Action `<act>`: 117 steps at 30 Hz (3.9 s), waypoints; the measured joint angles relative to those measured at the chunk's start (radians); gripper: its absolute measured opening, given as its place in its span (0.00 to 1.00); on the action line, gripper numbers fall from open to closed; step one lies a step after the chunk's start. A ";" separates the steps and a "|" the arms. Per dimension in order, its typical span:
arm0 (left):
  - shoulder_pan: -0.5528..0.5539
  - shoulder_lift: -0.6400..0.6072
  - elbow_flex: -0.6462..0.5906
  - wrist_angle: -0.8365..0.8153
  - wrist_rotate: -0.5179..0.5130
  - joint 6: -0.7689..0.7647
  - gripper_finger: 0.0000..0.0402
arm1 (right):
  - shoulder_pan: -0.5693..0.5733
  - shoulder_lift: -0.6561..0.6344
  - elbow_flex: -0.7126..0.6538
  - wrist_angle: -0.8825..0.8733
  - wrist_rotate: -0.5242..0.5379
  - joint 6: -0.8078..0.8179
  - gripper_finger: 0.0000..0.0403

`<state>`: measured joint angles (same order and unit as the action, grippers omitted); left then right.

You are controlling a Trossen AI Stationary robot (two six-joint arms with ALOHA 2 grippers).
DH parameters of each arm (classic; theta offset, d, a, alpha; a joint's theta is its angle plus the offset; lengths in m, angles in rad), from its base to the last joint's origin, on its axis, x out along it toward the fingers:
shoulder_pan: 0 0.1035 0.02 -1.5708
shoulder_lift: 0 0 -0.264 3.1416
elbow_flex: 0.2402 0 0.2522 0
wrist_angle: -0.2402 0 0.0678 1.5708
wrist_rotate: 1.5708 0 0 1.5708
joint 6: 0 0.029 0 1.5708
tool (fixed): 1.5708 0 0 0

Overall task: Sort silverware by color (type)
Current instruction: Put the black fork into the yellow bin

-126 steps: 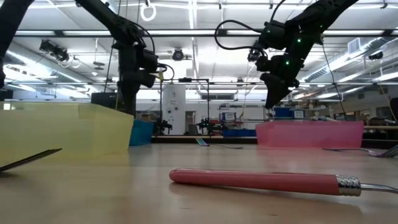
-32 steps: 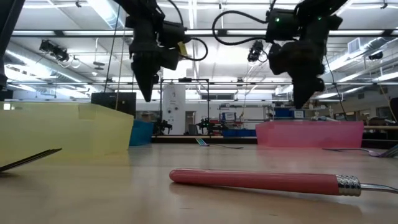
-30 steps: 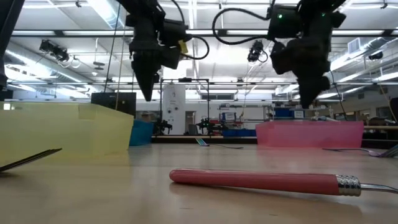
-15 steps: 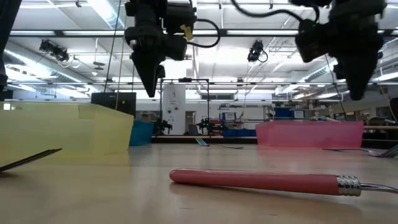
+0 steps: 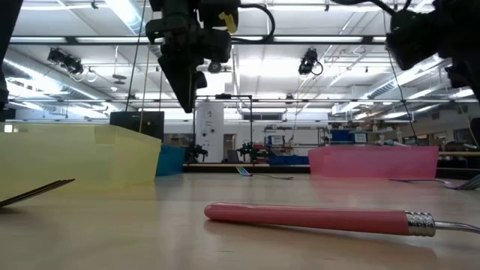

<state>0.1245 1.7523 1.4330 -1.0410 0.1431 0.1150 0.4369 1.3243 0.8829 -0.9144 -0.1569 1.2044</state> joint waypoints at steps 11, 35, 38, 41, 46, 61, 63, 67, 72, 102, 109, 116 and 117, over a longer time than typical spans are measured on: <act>-0.011 0.000 0.000 0.017 -0.001 -0.025 0.23 | 0.279 0.034 -0.004 0.000 0.114 0.445 0.35; -0.011 0.001 0.000 0.036 0.000 -0.081 0.23 | 0.441 0.345 -0.004 0.111 0.108 0.541 0.34; -0.011 0.001 0.000 0.036 0.000 -0.086 0.23 | 0.442 0.368 -0.002 0.115 0.107 0.539 0.34; -0.011 0.001 0.000 0.036 0.000 -0.086 0.23 | 0.442 0.377 0.000 0.117 0.106 0.539 0.34; -0.011 0.001 0.000 0.044 0.000 -0.086 0.23 | 0.444 0.378 0.000 0.120 0.111 0.539 0.28; -0.005 0.001 0.000 0.042 -0.001 -0.045 0.23 | 0.443 0.380 -0.001 0.105 0.136 0.527 0.04; -0.003 0.001 0.000 0.042 -0.001 -0.046 0.23 | 0.438 0.376 -0.002 0.101 0.136 0.521 0.03; -0.003 0.001 0.000 0.042 -0.001 -0.048 0.23 | 0.423 0.335 -0.012 0.061 0.183 0.504 0.02; -0.003 0.001 0.000 0.040 0.000 -0.051 0.23 | 0.403 0.252 -0.008 0.015 0.251 0.499 0.02; -0.003 0.055 0.000 0.705 0.001 -0.105 0.23 | 0.046 -0.267 -0.005 0.202 1.053 -0.471 0.03; -0.004 0.080 0.000 0.838 0.001 -0.130 0.23 | 0.015 -0.319 -0.004 0.425 1.056 -0.791 0.03; 0.024 0.094 0.000 0.917 0.001 -0.102 0.23 | -0.028 -0.331 -0.004 0.480 1.058 -0.898 0.03; 0.029 0.095 -0.001 0.929 0.001 -0.095 0.23 | -0.037 -0.327 -0.004 0.483 1.057 -0.911 0.03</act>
<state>0.1530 1.8472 1.4320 -0.1123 0.1440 0.0201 0.3999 0.9968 0.8791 -0.4315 0.9005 0.2938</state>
